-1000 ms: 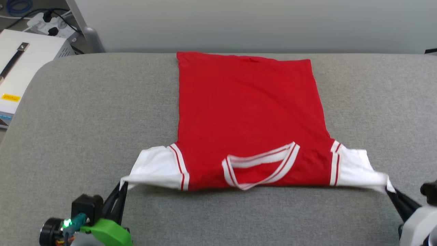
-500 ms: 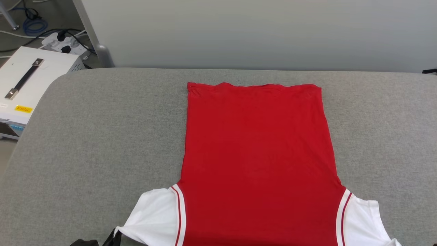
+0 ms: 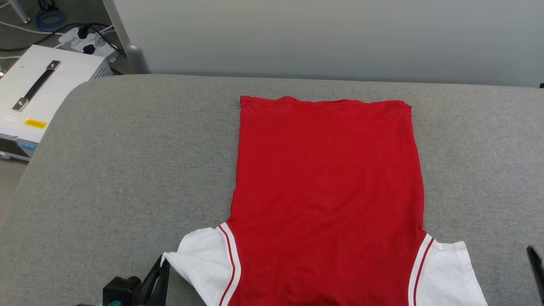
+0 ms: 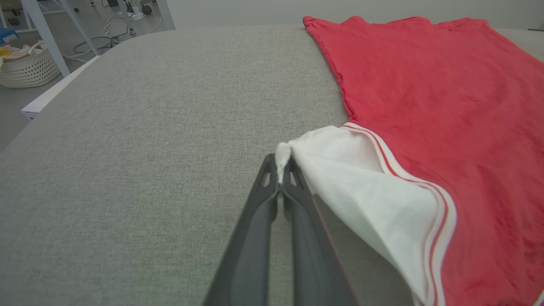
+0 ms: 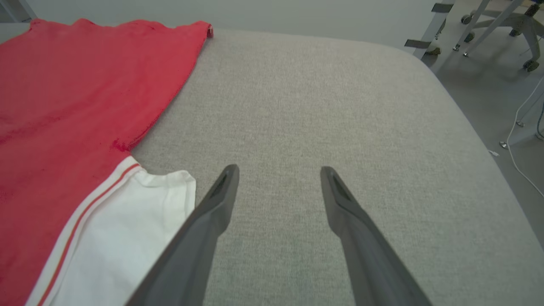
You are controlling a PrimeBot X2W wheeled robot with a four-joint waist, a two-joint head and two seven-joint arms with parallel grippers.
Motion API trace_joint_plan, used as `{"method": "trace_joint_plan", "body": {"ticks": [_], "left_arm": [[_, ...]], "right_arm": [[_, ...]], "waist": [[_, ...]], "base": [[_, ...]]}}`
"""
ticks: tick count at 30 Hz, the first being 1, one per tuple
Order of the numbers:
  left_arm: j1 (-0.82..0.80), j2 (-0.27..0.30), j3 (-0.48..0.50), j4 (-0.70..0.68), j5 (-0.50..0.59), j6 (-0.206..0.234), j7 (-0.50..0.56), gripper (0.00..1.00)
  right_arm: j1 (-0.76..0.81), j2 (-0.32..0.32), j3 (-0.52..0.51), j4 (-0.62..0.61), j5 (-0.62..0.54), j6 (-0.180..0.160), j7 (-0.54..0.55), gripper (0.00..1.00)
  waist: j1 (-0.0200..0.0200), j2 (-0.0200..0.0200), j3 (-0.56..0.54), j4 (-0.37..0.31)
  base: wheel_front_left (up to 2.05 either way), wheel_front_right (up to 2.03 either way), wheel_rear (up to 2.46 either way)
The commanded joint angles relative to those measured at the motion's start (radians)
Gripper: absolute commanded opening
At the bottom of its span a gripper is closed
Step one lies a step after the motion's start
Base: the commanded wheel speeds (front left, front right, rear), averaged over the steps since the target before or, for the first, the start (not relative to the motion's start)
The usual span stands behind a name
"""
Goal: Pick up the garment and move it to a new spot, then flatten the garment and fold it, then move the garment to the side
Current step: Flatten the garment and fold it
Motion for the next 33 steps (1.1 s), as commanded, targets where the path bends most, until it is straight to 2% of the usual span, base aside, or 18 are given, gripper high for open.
{"method": "trace_joint_plan", "body": {"ticks": [1, 7, 12, 15, 20, 24, 28, 33], "left_arm": [[-0.028, -0.012, 0.007, -0.016, 0.018, -0.003, -0.006, 0.00], [-0.063, -0.039, 0.013, -0.075, 0.073, 0.000, -0.006, 0.00], [-0.118, -0.069, 0.013, -0.122, 0.114, -0.008, -0.006, 0.00], [-0.153, -0.097, 0.014, -0.140, 0.133, -0.019, -0.006, 0.00], [-0.212, -0.152, 0.016, -0.162, 0.169, -0.039, -0.006, 0.00], [-0.250, -0.195, 0.020, -0.173, 0.193, -0.061, -0.006, 0.00], [-0.279, -0.232, 0.029, -0.175, 0.214, -0.087, -0.006, 0.00], [-0.304, -0.270, 0.046, -0.177, 0.240, -0.118, -0.006, 0.00]], "right_arm": [[-0.037, -0.015, -0.035, -0.047, -0.016, -0.001, 0.009, 1.00], [-0.204, -0.092, -0.099, -0.225, -0.014, -0.001, 0.125, 1.00], [-0.442, -0.170, -0.045, -0.288, 0.033, -0.001, 0.304, 1.00], [-0.584, -0.213, 0.020, -0.279, 0.076, -0.001, 0.469, 1.00], [-0.839, -0.295, 0.126, -0.185, 0.164, -0.001, 0.778, 1.00], [-1.013, -0.307, 0.195, -0.070, 0.198, -0.001, 0.977, 1.00], [-1.137, -0.294, 0.234, 0.033, 0.172, -0.001, 1.105, 1.00], [-1.220, -0.260, 0.258, 0.122, 0.134, -0.001, 1.165, 1.00]], "waist": [[0.0001, 0.0000, 0.019, 0.016], [0.0001, 0.0000, 0.091, 0.062], [0.0001, 0.0000, 0.192, 0.119], [0.0001, 0.0000, 0.255, 0.153], [0.0001, 0.0000, 0.364, 0.208], [0.0001, 0.0000, 0.439, 0.244], [0.0001, 0.0000, 0.498, 0.276], [0.0001, 0.0000, 0.554, 0.308]], "base": [[0.00, 0.00, 0.00], [0.00, 0.00, 0.00], [0.00, 0.00, 0.00], [0.00, 0.00, 0.00], [0.00, 0.00, 0.00], [0.00, 0.00, 0.00], [0.00, 0.00, 0.00], [0.00, 0.00, 0.00]]}}
